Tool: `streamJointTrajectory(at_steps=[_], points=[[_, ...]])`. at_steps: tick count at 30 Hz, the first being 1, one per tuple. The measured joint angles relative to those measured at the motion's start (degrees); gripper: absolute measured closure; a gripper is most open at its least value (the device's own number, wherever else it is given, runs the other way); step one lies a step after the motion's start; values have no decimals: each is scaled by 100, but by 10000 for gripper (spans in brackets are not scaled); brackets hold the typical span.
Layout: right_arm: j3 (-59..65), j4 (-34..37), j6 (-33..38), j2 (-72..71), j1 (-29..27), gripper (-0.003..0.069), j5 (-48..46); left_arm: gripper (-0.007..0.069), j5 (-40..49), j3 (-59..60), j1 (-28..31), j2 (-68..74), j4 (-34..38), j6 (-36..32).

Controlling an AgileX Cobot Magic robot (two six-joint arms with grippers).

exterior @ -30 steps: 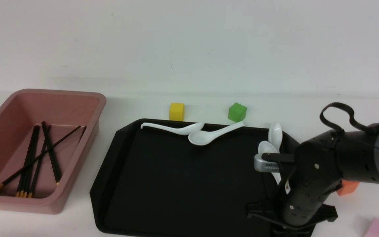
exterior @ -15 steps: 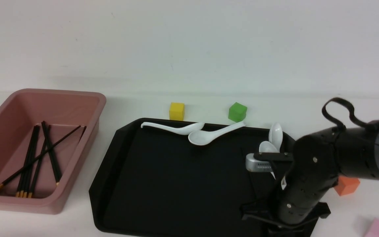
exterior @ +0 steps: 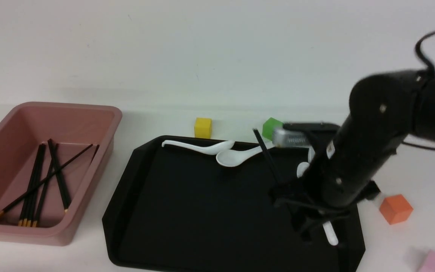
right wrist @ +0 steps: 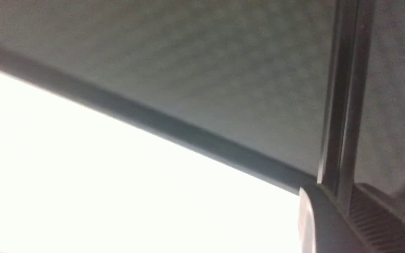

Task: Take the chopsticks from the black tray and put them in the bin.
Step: Use the right arm to grab a pair of chopsticks, then use the right arm to put the chopsticks into the lunch box

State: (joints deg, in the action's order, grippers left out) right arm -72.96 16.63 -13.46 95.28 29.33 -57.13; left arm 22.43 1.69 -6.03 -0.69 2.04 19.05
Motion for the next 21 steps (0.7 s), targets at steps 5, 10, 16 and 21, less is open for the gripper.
streamJointTrajectory(at_steps=[5, 10, 16, 21], points=[[-926, 1283, 819, 162, 402, 544, 668, 386, 0, 0, 0, 0, 0, 0], [-2152, 2094, 1580, 975, 1174, 544, 1195, 386, 0, 0, 0, 0, 0, 0], [-3563, 2349, 1877, 2469, 1917, 544, 1913, 386, 0, 0, 0, 0, 0, 0], [-4461, 2375, 1897, 3473, 2230, 544, 2675, 386, 0, 0, 0, 0, 0, 0]])
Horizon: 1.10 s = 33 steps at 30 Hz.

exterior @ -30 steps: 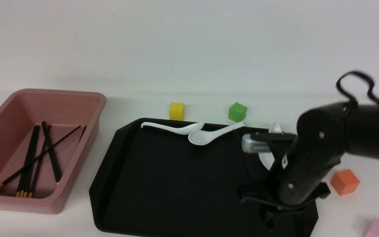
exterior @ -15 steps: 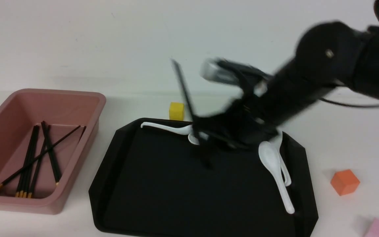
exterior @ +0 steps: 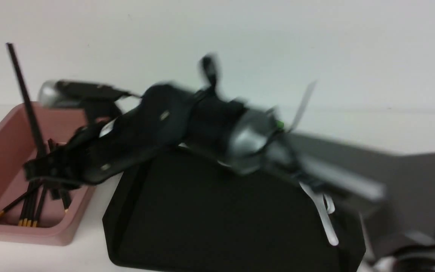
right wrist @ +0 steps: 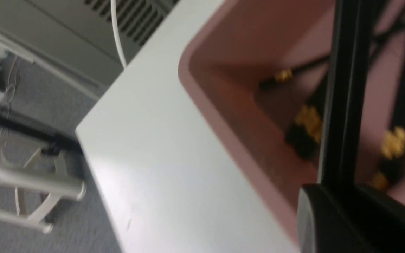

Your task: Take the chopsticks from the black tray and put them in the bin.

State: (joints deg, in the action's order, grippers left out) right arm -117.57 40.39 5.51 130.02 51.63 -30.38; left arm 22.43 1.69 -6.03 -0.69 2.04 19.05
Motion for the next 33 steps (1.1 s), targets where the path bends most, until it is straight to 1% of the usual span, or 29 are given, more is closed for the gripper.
streamJointTrajectory(at_steps=[4, 7, 11, 14, 15, 16, 18, 21, 22, 25, 26, 27, 28, 29, 33], points=[[-341, 28, 0, 474, 100, 544, 428, 386, 0, 0, 0, 0, 0, 0], [-386, 28, 0, 616, 101, 539, 561, 386, 0, 0, 0, 0, 0, 0], [-399, -58, 99, 686, 101, 505, 666, 386, 0, 0, 0, 0, 0, 0], [-399, -58, 155, 699, 101, 424, 744, 386, 0, 0, 0, 0, 0, 0], [-399, -58, 155, 699, 101, 424, 744, 386, 0, 0, 0, 0, 0, 0], [-399, -77, 155, 699, 101, 393, 744, 386, 0, 0, 0, 0, 0, 0], [-399, -185, 155, 699, 101, 358, 687, 386, 0, 0, 0, 0, 0, 0], [-399, -376, 155, 669, 101, 345, 506, 386, 0, 0, 0, 0, 0, 0], [-399, -574, 161, 592, 96, 348, 153, 386, 0, 0, 0, 0, 0, 0], [-399, -862, 161, 427, 83, 369, -361, 386, 0, 0, 0, 0, 0, 0], [-399, -1076, 161, 216, 53, 397, -771, 386, 0, 0, 0, 0, 0, 0], [-399, -1162, 161, 153, 41, 411, -963, 386, 0, 0, 0, 0, 0, 0], [-399, -1413, 161, -135, -18, 448, -1461, 386, 0, 0, 0, 0, 0, 0], [-399, -1479, 161, -215, -34, 459, -1525, 386, 0, 0, 0, 0, 0, 0], [-399, -2120, 161, -1212, -317, 578, -3028, 386, 0, 0, 0, 0, 0, 0]])
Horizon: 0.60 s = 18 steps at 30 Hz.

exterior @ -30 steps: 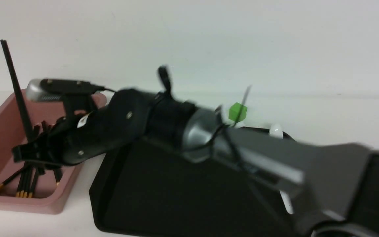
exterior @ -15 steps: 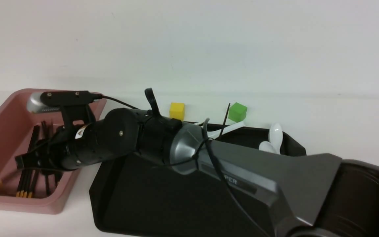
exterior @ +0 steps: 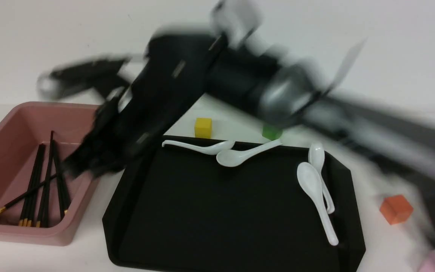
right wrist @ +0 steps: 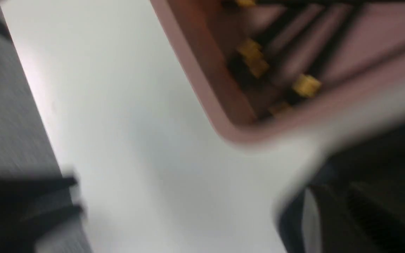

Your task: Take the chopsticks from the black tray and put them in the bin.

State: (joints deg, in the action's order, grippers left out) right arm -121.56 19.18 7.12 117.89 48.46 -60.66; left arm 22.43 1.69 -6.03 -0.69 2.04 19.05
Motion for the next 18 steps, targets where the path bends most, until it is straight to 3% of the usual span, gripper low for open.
streamJointTrajectory(at_steps=[5, 12, 18], points=[[19, -611, 0, -1175, -406, 662, -1044, 386, 0, 0, 0, 0, 0, 0], [163, -1251, -244, -2678, -843, 668, -1166, 386, 0, 0, 0, 0, 0, 0], [784, -1604, -284, -4153, -857, 668, -1197, 386, 0, 0, 0, 0, 0, 0]])
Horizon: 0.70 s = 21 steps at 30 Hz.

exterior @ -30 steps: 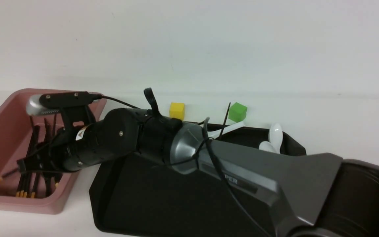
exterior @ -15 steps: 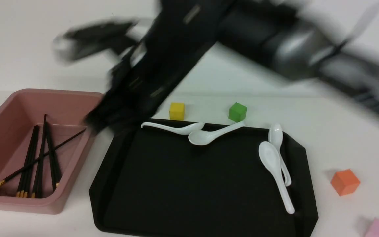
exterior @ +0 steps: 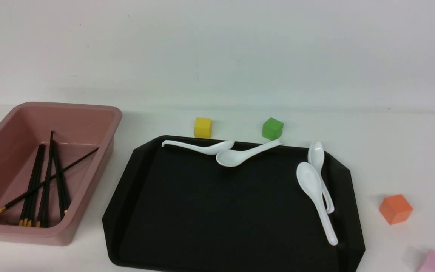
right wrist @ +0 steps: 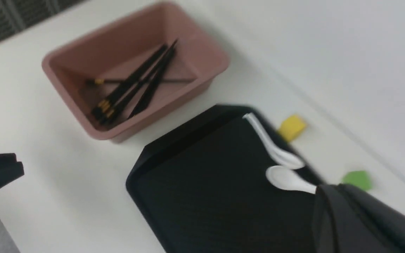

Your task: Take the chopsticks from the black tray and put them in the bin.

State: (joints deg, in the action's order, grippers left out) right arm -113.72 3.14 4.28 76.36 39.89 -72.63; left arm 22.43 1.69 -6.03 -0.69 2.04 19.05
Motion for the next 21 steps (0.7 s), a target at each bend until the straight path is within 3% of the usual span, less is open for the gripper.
streamJointTrajectory(at_steps=[12, 15, 21], points=[[3306, -237, -27, -3470, 0, 662, 237, 386, 0, 0, 0, 0, 0, 0], [5038, -187, -36, -4578, 0, 659, 1441, 386, 0, 0, 0, 0, 0, 0], [7357, -63, -42, -5470, 0, 658, 3327, 386, 0, 0, 0, 0, 0, 0]])
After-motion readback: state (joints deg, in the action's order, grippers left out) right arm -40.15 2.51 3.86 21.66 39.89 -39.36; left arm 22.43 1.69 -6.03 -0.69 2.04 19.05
